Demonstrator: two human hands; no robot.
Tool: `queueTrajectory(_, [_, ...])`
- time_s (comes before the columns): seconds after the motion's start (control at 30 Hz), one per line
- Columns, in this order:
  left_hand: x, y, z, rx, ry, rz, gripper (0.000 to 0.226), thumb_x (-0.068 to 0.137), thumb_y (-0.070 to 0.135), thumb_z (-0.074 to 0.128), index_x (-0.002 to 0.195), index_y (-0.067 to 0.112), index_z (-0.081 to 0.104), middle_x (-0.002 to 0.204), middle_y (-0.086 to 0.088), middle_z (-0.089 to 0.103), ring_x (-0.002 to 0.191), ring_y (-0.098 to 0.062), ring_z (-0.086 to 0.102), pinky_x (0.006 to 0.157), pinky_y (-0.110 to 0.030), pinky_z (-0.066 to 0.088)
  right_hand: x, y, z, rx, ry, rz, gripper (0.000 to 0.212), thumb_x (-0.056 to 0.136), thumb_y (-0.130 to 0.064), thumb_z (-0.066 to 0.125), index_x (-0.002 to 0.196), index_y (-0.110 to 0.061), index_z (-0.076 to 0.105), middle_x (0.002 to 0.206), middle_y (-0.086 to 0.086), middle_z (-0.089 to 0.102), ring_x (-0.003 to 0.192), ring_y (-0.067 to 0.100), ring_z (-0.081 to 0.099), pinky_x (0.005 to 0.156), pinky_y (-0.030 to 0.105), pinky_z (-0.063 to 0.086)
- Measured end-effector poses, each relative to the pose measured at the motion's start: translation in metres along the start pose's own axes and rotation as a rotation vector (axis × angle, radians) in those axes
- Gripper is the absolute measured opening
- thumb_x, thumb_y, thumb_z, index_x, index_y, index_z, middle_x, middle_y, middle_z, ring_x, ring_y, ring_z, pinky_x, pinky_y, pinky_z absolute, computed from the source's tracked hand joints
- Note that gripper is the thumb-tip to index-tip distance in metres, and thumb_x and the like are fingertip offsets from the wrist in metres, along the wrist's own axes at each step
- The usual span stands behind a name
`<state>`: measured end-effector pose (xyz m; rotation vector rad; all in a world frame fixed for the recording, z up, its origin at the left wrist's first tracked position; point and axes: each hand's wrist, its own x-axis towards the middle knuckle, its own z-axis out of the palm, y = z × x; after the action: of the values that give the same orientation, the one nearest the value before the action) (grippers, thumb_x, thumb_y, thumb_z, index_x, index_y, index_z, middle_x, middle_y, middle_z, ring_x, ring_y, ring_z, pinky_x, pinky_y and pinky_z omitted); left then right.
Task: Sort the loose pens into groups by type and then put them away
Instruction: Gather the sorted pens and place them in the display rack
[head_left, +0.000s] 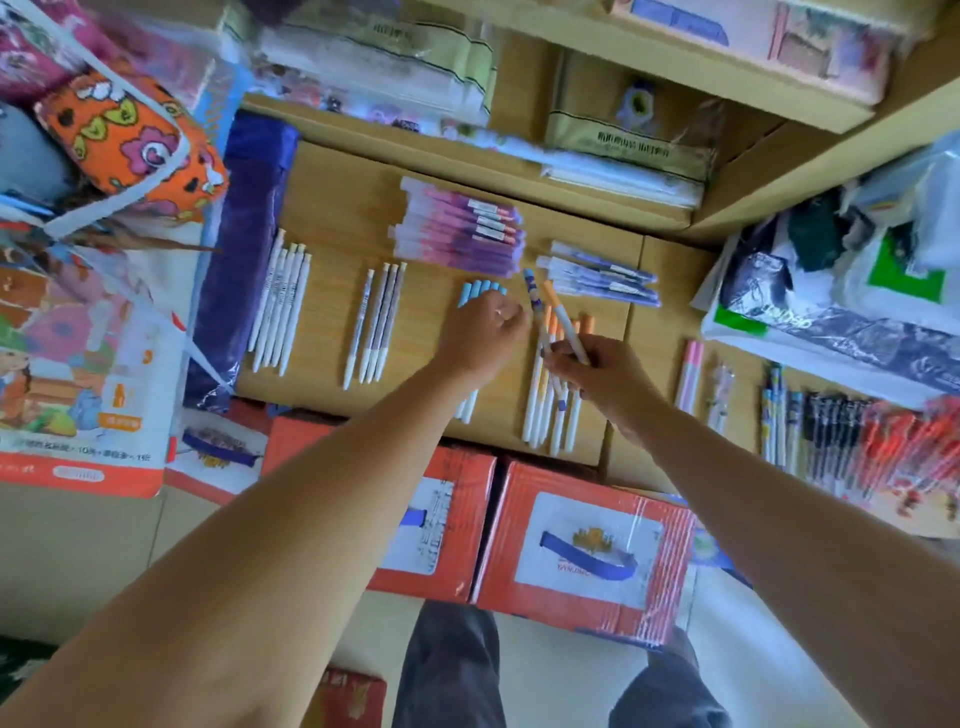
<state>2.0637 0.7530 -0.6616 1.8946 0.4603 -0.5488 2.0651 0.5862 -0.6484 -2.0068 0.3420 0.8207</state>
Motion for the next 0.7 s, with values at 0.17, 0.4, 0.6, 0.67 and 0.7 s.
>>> queueTrajectory(0.17, [-0.016, -0.007, 0.029, 0.328, -0.021, 0.110, 0.019, 0.092, 0.015, 0.054, 0.107, 0.009, 0.064, 0.110, -0.005, 0.069, 0.105, -0.021, 0.061, 0.087, -0.029, 0.043, -0.013, 0.044, -0.028, 0.016, 0.061, 0.139, 0.007, 0.082, -0.023, 0.074, 0.082, -0.017, 0.070, 0.060, -0.001, 0.055, 0.056, 0.013, 0.045, 0.051, 0.024, 0.036])
queueTrajectory(0.4, [-0.024, -0.005, 0.061, -0.088, -0.101, -0.057, 0.032, 0.090, 0.032, 0.056, 0.088, 0.002, 0.066, 0.083, -0.017, 0.069, 0.069, -0.032, 0.064, 0.061, -0.038, 0.050, -0.023, 0.047, -0.009, 0.088, -0.090, 0.126, 0.004, 0.084, -0.019, 0.071, 0.082, -0.022, 0.071, 0.068, -0.003, 0.063, 0.059, 0.009, 0.049, 0.059, 0.025, 0.040])
queueTrajectory(0.6, [-0.022, -0.017, 0.049, -0.019, -0.027, -0.100, 0.026, 0.094, 0.025, 0.055, 0.090, 0.005, 0.070, 0.091, -0.013, 0.072, 0.083, -0.036, 0.067, 0.076, -0.045, 0.055, -0.018, 0.047, -0.014, 0.216, 0.117, 0.181, 0.027, 0.099, -0.018, 0.043, 0.095, -0.013, 0.070, 0.064, -0.003, 0.044, 0.055, 0.010, 0.035, 0.050, 0.023, 0.029])
queueTrajectory(0.67, [-0.022, -0.021, 0.044, 0.028, -0.019, -0.079, 0.027, 0.094, 0.024, 0.054, 0.092, 0.002, 0.071, 0.090, -0.013, 0.072, 0.082, -0.034, 0.066, 0.078, -0.048, 0.055, -0.018, 0.049, -0.016, 0.082, 0.168, 0.176, 0.025, 0.099, -0.018, 0.044, 0.099, -0.011, 0.068, 0.057, -0.003, 0.039, 0.049, 0.010, 0.031, 0.045, 0.020, 0.025])
queueTrajectory(0.7, [-0.022, -0.022, 0.043, 0.040, -0.015, -0.073, 0.028, 0.094, 0.023, 0.054, 0.092, 0.001, 0.070, 0.089, -0.014, 0.071, 0.082, -0.034, 0.066, 0.078, -0.049, 0.055, -0.016, 0.050, -0.016, 0.024, 0.185, 0.161, 0.023, 0.098, -0.018, 0.047, 0.100, -0.009, 0.068, 0.056, -0.002, 0.040, 0.048, 0.010, 0.032, 0.044, 0.021, 0.026])
